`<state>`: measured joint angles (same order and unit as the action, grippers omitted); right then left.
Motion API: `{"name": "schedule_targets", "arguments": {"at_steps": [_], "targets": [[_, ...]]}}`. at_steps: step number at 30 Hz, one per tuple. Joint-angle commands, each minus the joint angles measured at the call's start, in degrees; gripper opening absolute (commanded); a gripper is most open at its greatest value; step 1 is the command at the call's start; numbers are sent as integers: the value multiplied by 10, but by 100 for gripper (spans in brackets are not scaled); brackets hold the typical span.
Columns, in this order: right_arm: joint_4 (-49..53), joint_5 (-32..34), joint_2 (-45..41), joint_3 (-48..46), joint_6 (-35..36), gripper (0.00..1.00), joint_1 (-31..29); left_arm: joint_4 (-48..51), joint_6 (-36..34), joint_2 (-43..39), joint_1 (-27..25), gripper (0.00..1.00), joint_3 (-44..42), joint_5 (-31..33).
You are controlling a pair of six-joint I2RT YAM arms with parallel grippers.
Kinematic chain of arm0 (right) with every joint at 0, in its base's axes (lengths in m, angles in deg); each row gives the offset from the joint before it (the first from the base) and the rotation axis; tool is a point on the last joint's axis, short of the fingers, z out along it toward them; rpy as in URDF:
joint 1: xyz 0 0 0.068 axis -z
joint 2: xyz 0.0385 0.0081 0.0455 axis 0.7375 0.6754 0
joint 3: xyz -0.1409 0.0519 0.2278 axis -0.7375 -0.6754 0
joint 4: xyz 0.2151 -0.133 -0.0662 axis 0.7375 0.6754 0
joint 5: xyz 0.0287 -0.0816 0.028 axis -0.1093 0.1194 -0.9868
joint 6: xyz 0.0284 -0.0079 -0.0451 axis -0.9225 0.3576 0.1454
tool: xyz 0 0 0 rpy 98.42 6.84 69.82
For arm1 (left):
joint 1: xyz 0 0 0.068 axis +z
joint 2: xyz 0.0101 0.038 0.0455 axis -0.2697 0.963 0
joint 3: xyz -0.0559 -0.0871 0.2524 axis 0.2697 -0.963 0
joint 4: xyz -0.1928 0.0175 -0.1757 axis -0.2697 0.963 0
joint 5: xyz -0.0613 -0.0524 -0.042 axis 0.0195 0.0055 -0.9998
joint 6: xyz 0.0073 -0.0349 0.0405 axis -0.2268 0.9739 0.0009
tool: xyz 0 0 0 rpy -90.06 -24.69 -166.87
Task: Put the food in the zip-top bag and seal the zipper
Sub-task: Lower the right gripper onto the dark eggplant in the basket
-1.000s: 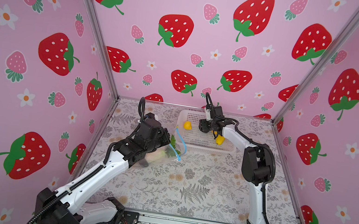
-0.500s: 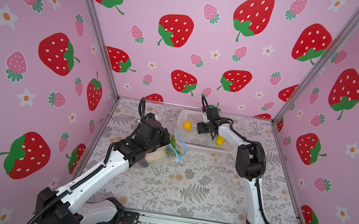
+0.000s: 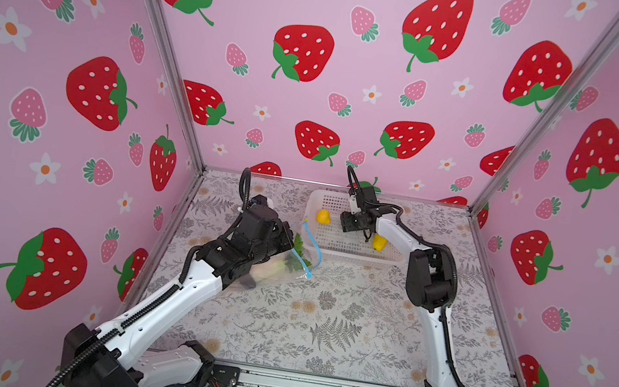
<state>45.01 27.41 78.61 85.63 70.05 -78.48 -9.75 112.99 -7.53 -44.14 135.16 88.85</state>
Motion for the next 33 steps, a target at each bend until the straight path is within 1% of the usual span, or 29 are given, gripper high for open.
{"name": "schedule_targets", "arguments": {"at_steps": [1,6,15,17,20,22,24,27,33], "targets": [[-1,-10,-29,-7,4,67,1,-3,-5,4,4,0,20,1],[-7,-18,-42,-16,-1,65,1,-2,-5,-1,4,0,16,3],[-31,-25,-64,-47,-9,65,2,-1,-3,-5,4,0,12,2],[-33,-23,-60,-43,-11,67,2,-1,-3,-5,4,0,11,2],[-34,-21,-42,-26,-13,74,2,-1,-3,-6,4,0,11,1],[-30,-21,-23,-5,-14,77,2,-1,-3,-6,4,0,11,1],[-17,-21,-2,22,-14,78,2,-1,-3,-6,4,0,11,0],[-4,-23,22,54,-16,77,2,0,-3,-7,3,0,10,2],[-9,-32,28,58,-19,71,2,0,-5,-9,4,0,8,4]]}}
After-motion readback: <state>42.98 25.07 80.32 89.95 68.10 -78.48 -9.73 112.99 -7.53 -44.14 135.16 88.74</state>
